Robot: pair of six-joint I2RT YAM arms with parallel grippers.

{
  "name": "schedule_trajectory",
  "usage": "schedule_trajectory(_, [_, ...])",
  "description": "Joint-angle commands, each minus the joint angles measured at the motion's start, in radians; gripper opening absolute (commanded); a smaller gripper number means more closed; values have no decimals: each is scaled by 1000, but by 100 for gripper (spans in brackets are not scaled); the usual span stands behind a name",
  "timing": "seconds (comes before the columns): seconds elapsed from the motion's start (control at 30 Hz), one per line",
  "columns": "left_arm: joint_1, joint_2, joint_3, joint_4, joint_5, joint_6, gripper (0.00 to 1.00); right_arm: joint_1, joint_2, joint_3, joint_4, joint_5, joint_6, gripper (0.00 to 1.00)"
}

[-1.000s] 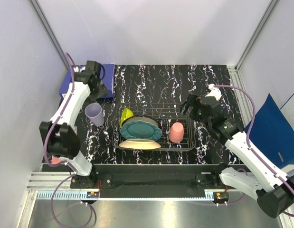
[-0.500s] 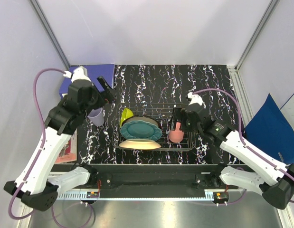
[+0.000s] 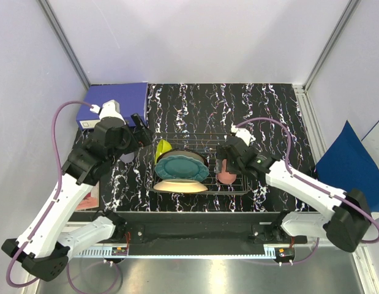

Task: Unload the mixed dishes from the dish rack
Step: Pick up the cup from the dish rack.

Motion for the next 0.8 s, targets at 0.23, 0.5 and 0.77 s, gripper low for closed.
schedule_trajectory(0.23, [-5, -48, -27, 50, -33, 29, 99, 8, 71, 26, 46, 46, 10, 86])
schedule_trajectory(0.5, [-5, -39, -27, 59, -24, 35, 99, 8, -1, 29, 15, 77, 25, 46])
schedule_trajectory(0.77, [-3, -45, -16, 73, -25, 44, 99, 9, -226, 140, 13, 35, -30, 3])
